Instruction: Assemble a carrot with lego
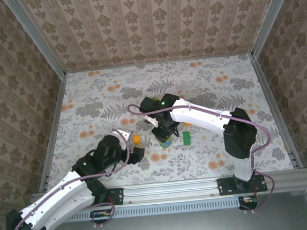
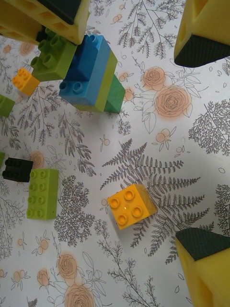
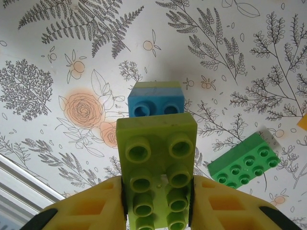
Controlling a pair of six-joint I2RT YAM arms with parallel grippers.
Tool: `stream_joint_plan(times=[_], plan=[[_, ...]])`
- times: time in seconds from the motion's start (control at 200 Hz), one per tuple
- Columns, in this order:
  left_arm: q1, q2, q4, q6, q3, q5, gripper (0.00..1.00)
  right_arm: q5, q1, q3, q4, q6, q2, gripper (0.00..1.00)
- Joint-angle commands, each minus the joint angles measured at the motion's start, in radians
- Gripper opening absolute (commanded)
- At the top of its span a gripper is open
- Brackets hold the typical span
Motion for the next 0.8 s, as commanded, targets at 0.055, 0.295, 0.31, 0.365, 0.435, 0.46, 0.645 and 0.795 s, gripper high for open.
stream_joint_plan(times=[0.055, 0.295, 0.31, 0.365, 0.435, 0.46, 0.645, 0.795], plan=[[-0.009, -0.003, 0.002, 0.023, -0.001, 0.004, 0.90, 0.037, 0.021, 0.011, -0.062, -0.005, 0.047, 0.32], [-0.009, -0.002, 0.004, 0.023, -0.002, 0.004, 0.90, 0.051, 0.030, 0.035, -0.084, 0.003, 0.050, 0.33], [-0.010, -0.003, 0.003, 0.023, 0.000, 0.004, 0.90, 0.052, 0.031, 0.036, -0.087, 0.004, 0.051, 0.33], [-0.009, -0.003, 0.003, 0.023, 0.000, 0.004, 0.90, 0.066, 0.034, 0.045, -0.095, 0.009, 0.056, 0.33], [-0.009, -0.002, 0.005, 0.025, 0.000, 0.004, 0.90, 0.084, 0.040, 0.058, -0.108, 0.011, 0.068, 0.33], [-0.009, -0.003, 0.003, 0.023, 0.000, 0.004, 0.90, 0.089, 0.042, 0.062, -0.111, 0.011, 0.074, 0.33], [-0.009, -0.002, 0.003, 0.024, 0.000, 0.005, 0.90, 0.101, 0.047, 0.091, -0.123, 0.022, 0.094, 0.33], [-0.009, -0.003, 0.003, 0.024, 0.001, 0.004, 0.90, 0.097, 0.047, 0.103, -0.122, 0.029, 0.089, 0.34]])
